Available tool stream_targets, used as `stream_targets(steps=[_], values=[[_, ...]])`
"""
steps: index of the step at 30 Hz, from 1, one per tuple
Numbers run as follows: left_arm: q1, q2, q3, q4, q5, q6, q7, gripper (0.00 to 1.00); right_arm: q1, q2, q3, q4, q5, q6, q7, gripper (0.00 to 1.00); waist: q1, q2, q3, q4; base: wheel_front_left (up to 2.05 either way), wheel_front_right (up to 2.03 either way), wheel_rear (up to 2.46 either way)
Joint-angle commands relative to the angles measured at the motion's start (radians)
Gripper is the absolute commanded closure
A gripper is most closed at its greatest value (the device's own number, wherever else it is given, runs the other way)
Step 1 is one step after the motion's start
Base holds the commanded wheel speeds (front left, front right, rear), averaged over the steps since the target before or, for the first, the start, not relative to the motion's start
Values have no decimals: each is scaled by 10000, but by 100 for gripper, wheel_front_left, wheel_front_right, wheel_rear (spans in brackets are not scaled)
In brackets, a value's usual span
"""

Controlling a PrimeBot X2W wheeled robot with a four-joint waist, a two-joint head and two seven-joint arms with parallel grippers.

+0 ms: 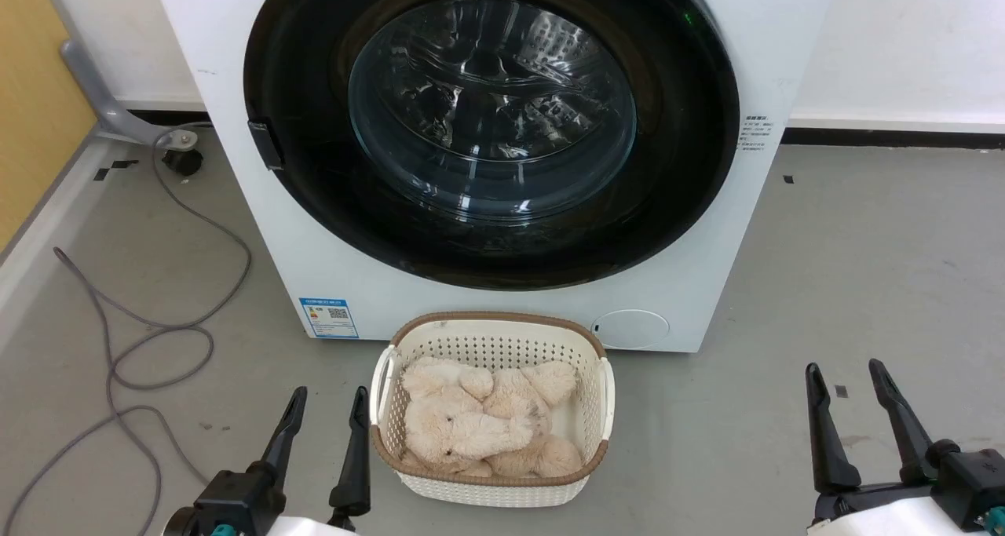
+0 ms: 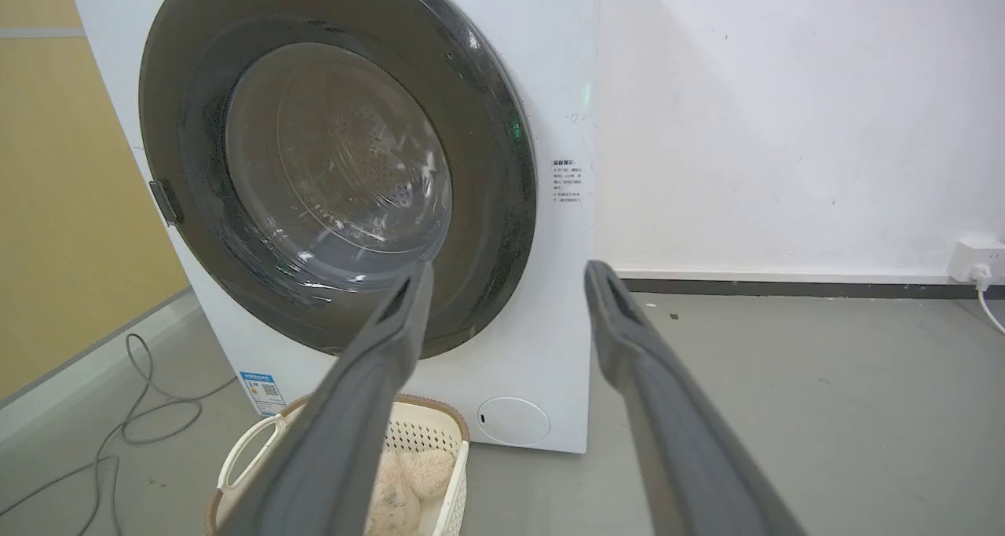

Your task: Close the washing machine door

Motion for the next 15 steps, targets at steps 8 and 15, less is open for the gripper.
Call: stream_targets(steps=[8, 15], values=[[-32, 0, 7, -55, 73, -33, 120, 100, -27, 3, 50, -18, -48, 2, 117, 100, 1, -1, 14, -19, 0, 0, 0], [-69, 0, 45, -99, 182, 7, 263, 100, -57, 6, 94, -45, -117, 1, 261, 100, 1, -1, 14, -29, 0, 0, 0]])
